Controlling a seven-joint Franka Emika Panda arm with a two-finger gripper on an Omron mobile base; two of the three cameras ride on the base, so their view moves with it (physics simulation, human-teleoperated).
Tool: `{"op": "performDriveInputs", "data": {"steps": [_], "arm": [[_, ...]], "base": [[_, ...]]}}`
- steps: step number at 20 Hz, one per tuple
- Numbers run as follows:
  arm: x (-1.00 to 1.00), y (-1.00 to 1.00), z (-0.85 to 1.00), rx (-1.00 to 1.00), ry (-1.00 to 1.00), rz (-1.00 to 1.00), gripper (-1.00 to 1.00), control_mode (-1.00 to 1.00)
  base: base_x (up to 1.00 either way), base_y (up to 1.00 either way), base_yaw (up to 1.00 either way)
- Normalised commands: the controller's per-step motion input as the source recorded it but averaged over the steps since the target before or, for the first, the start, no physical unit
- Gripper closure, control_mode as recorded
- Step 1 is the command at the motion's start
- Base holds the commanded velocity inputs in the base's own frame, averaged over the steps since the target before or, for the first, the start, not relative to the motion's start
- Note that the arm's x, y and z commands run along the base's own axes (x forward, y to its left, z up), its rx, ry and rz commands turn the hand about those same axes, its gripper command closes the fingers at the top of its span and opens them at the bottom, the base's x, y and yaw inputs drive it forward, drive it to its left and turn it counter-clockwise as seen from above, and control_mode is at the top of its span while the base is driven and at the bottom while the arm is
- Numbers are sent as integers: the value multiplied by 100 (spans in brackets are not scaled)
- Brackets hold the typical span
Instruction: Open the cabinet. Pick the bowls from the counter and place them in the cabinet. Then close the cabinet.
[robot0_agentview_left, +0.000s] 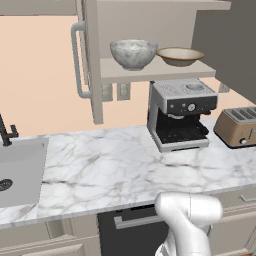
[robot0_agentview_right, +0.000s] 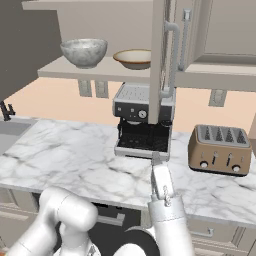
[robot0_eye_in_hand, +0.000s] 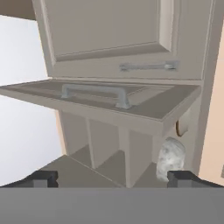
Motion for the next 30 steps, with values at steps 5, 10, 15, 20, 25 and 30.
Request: {"op": "performDriveInputs", "data": {"steps": [5,10,15,20,25,30], "arm": [[77,-41,0,9,4,2,-100,-100],[38,-34,-11,0,-2,13,-100,-100],[39,-26,0,0,0,16,-100,-100],[42,-15,10,0,2,13,-100,-100],[44,-11,3,0,6,12,-100,-100],[60,-17,0,0,0,10,-100,-100]], "base": [[0,0,0],[0,0,0],[0,0,0],[0,0,0],[0,0,0],[0,0,0]]}}
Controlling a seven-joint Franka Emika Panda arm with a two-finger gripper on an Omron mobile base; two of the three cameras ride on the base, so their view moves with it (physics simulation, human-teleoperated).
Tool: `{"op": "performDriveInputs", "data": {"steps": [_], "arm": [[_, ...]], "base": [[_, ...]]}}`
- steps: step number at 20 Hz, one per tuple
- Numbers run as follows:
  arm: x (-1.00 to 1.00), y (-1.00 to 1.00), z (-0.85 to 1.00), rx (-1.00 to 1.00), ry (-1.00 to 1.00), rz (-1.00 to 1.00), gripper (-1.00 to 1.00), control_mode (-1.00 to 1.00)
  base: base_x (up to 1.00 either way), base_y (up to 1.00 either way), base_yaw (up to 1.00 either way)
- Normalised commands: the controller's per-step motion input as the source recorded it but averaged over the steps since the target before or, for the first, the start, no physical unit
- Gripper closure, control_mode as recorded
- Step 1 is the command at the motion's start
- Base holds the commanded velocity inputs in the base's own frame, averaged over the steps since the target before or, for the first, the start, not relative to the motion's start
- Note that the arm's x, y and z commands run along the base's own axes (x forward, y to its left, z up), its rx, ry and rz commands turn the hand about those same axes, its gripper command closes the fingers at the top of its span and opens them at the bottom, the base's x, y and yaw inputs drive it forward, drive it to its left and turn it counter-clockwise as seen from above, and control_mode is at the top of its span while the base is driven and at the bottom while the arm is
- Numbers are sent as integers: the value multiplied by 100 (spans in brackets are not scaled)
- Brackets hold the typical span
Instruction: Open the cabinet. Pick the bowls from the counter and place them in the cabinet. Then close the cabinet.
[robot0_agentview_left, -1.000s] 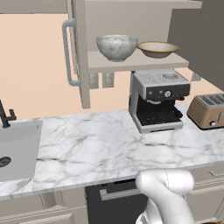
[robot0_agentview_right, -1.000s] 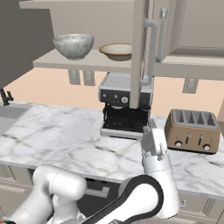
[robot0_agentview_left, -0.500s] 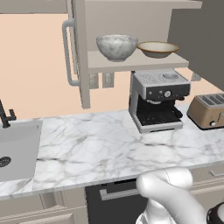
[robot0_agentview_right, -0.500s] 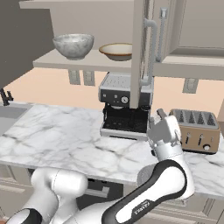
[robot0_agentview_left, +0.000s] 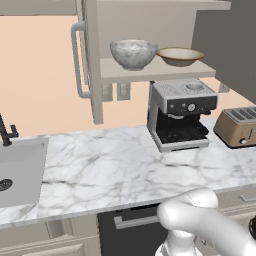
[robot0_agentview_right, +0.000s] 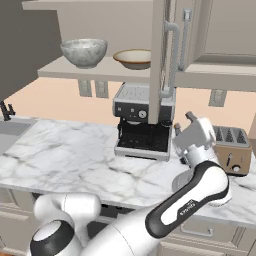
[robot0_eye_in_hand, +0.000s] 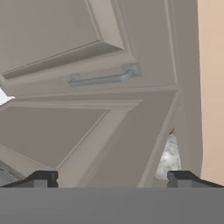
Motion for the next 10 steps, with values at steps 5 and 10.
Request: {"op": "performDriveInputs", "data": {"steps": [5,10], "arm": [[36,0,0,-2,0,5,-100,-100],[36,0,0,-6,-4,1,-100,-100]], "base": [[0,0,0],[0,0,0]]}}
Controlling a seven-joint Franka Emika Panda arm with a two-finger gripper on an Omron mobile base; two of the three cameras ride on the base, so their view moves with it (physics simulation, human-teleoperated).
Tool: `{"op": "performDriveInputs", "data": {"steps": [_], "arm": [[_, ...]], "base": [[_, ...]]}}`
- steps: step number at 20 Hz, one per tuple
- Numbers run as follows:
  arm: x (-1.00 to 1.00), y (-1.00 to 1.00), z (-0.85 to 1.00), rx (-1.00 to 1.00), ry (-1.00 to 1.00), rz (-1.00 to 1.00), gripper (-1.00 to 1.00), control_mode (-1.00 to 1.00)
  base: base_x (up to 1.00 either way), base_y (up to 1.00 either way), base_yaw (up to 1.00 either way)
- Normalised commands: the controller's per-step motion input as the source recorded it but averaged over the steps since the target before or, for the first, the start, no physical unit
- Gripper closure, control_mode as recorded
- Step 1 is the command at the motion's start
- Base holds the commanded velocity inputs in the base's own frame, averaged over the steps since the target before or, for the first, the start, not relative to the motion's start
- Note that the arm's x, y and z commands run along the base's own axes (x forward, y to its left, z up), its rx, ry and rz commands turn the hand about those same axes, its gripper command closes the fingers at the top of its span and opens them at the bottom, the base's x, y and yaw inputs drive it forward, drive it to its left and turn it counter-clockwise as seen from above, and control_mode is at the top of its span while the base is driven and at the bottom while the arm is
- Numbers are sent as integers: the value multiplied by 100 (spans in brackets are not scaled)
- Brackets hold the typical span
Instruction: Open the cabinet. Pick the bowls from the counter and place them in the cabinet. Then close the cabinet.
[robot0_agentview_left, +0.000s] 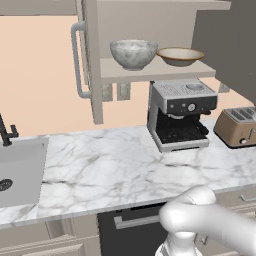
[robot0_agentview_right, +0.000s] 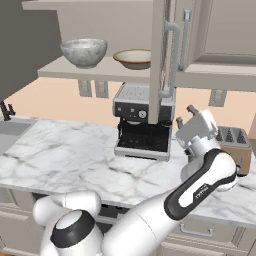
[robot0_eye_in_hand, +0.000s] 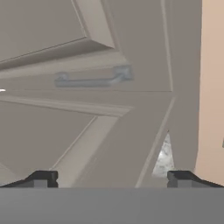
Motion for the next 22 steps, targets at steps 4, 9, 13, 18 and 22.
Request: {"op": "performDriveInputs", "data": {"steps": [4,9,13,18,22], "arm": [[35,2,10,-8,-5,0,-100,-100],[25,14,23,-10,-6,0,-100,-100],[2,49,21,-8,-9,0,-100,-100],[0,91,11,-5,-4,-2,-100,-100],[0,100,0,-3,-5,-13,-100,-100]], "base": [[0,0,0],[0,0,0],[0,0,0],[0,0,0],[0,0,0]]}}
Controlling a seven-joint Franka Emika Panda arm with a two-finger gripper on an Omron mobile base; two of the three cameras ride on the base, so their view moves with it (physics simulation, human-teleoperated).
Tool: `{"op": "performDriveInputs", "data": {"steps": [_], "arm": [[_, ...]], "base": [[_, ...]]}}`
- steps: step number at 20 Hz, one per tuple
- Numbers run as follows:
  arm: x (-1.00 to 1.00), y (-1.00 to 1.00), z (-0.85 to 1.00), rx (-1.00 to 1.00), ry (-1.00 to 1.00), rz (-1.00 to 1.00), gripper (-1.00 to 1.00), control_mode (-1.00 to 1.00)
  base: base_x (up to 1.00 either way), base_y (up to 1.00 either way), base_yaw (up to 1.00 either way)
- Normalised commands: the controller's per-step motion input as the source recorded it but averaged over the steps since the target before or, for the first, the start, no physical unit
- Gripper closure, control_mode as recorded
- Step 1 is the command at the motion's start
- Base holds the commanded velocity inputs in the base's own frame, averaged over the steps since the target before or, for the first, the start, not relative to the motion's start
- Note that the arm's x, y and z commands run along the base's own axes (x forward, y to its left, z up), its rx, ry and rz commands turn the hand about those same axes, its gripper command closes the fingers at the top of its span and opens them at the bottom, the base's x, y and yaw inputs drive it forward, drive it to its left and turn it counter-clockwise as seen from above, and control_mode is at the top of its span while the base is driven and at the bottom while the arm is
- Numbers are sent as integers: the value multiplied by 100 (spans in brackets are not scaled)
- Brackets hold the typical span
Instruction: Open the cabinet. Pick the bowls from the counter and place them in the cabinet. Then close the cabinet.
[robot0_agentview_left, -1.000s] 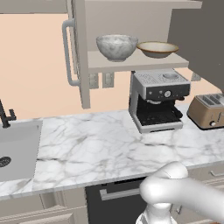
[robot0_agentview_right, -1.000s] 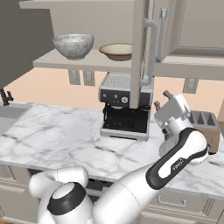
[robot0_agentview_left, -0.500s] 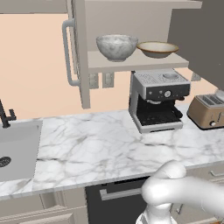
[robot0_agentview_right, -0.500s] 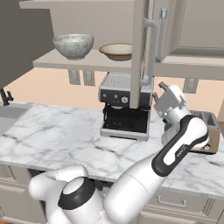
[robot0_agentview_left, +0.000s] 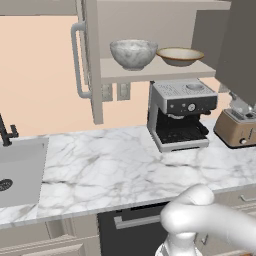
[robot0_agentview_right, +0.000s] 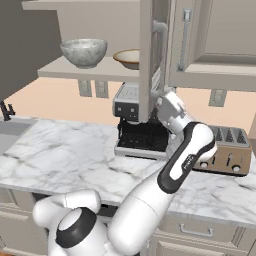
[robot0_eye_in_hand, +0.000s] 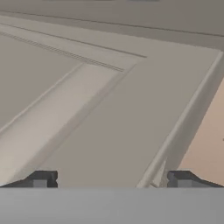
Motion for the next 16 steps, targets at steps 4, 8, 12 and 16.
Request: {"op": "performDriveInputs", "data": {"steps": [4,8,12,16], "arm": [[0,100,5,-10,-13,-19,-100,-100],[0,100,35,-18,-15,-29,-100,-100],[0,72,21,-3,45,-59,-100,-100],[0,51,19,0,72,-58,-100,-100]], "base": [[0,0,0],[0,0,0],[0,0,0],[0,0,0]]}}
